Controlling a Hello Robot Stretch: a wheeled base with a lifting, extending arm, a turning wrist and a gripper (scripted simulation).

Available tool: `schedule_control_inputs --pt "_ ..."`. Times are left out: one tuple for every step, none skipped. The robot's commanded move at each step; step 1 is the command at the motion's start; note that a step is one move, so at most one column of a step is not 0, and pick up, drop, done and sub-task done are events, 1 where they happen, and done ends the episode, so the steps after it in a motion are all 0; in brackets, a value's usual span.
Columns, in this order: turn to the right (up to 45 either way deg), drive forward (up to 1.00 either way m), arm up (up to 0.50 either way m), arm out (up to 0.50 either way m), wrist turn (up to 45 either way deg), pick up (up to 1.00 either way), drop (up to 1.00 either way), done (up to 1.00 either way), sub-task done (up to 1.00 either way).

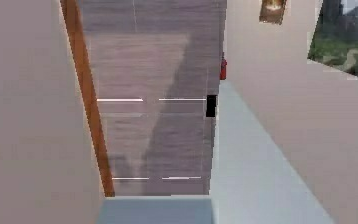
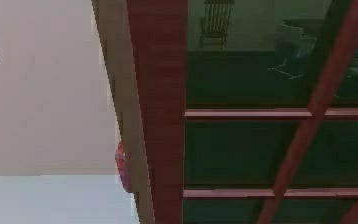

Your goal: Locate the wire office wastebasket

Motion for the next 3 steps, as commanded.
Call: schedule_control_inputs --pt "0.0 0.25 0.0 0.0 0.0 0.0 0.0 0.0 0.0" --pt "42.0 0.0 0.0 0.0 0.0 0.0 0.0 0.0 0.0" --pt "0.0 1.0 0.0 0.0 0.0 0.0 0.0 0.0 0.0"
